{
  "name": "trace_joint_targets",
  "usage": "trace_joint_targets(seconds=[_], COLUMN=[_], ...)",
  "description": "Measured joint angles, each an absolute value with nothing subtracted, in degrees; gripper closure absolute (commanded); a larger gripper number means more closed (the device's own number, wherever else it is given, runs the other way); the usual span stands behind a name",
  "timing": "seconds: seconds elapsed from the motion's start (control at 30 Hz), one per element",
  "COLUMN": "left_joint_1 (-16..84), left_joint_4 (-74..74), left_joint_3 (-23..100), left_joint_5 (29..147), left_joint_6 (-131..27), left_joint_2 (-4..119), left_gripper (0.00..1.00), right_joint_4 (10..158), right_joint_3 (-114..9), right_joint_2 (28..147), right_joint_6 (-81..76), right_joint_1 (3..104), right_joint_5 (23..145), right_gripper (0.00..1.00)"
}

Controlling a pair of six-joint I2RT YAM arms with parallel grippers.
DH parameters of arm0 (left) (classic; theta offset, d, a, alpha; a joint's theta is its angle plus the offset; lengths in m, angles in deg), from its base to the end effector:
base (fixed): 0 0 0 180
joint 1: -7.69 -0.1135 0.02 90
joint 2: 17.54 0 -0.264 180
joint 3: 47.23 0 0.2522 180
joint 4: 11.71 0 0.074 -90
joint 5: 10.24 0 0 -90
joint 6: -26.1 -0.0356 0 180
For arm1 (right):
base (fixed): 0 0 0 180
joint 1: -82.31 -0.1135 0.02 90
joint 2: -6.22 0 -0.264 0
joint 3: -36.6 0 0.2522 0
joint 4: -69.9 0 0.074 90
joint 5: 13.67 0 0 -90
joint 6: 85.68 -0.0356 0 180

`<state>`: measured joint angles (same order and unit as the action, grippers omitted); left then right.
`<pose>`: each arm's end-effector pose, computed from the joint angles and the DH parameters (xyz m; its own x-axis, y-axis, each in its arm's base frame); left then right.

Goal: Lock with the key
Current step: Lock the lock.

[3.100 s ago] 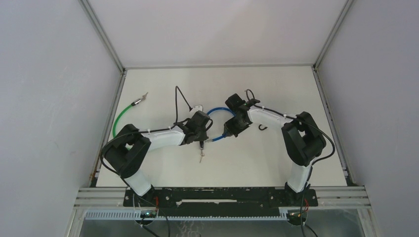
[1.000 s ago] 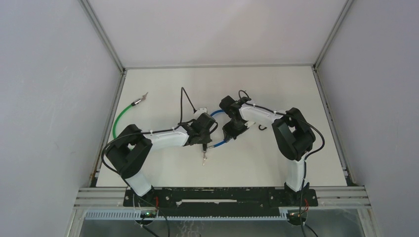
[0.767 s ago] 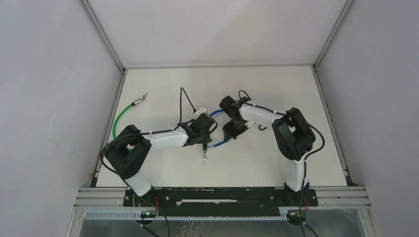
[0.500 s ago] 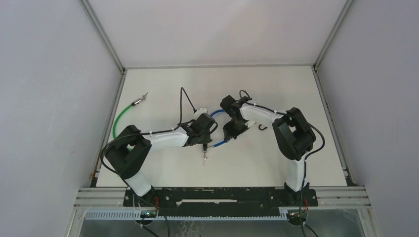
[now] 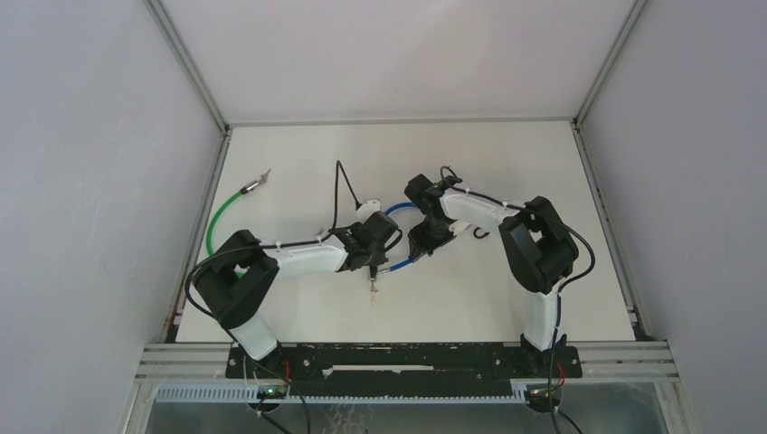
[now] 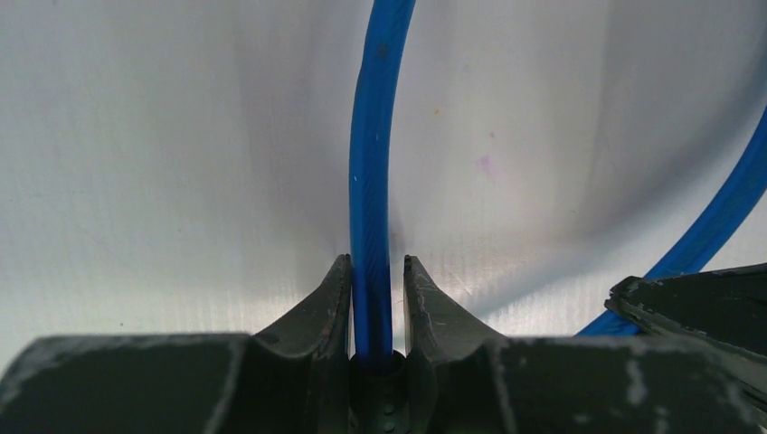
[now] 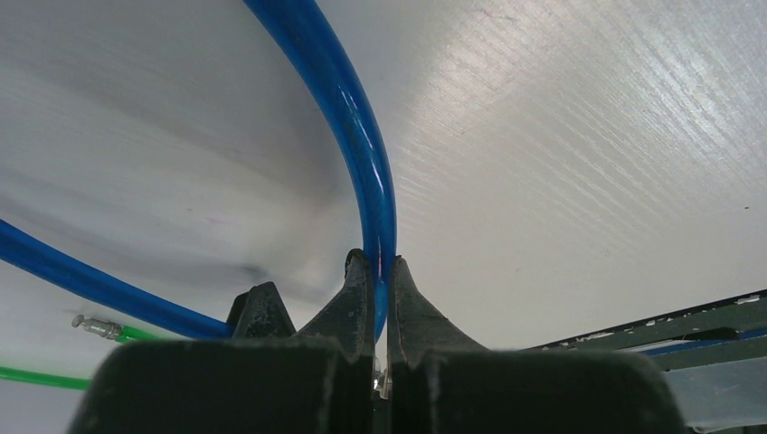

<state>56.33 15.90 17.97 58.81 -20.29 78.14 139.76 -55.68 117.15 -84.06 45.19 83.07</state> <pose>0.2211 -0.2319 0.1572 -0.8035 -0.0622 -0.5921 0.0302 0.9890 -0.1448 0.2814 0.2182 0.1701 -0.6240 0.7727 0.1165 0.7798 0.6254 0.0293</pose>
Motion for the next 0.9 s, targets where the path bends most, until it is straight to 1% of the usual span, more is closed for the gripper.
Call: trace_joint_targets(seconds=[0.33, 0.63, 0.9], left_joint_1=[56.33, 56.33, 56.33], left_joint_4=[16.12, 12.47, 6.02], left_joint_3=[17.77, 14.69, 9.38], left_joint_5=[56.43, 55.4, 55.53], left_joint_6=[-19.79, -18.8, -18.85], left_joint_2=[78.14, 76.17, 72.9], left_gripper=[1.0, 1.0, 1.0], right_joint_4=[139.58, 139.43, 139.12], right_joint_3=[-55.66, -55.46, -55.46], right_joint_2=[117.15, 117.15, 117.15], right_joint_6=[-84.04, -84.06, -84.06], right_joint_1=[45.21, 45.17, 45.04], right_joint_5=[84.18, 84.84, 85.89], right_gripper=[1.0, 1.0, 1.0])
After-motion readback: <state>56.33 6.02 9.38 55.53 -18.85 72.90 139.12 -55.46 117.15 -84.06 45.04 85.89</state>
